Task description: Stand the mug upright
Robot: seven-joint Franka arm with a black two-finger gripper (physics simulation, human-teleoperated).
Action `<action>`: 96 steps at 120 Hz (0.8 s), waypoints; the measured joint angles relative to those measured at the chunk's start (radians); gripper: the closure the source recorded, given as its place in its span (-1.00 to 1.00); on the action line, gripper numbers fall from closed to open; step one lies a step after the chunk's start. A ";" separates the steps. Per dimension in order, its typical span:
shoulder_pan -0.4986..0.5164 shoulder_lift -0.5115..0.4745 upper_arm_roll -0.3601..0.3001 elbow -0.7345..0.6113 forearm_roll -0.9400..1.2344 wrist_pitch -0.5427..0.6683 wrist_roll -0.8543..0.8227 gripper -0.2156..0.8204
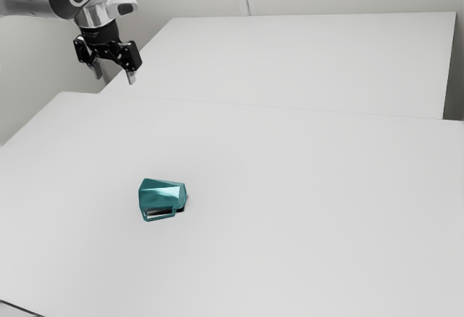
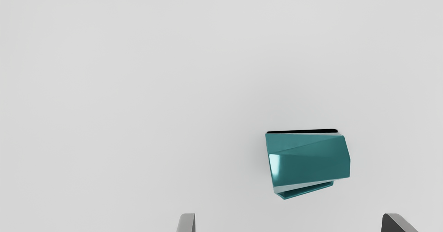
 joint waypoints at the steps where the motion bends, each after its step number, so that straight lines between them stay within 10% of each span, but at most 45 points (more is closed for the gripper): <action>1: 0.000 0.000 0.000 0.000 0.000 0.000 0.000 -0.55; 32: -0.016 -0.037 0.048 -0.075 -0.087 0.044 -0.008 -0.55; 96: 0.018 -0.288 0.170 -0.758 -0.503 0.564 -0.029 -0.54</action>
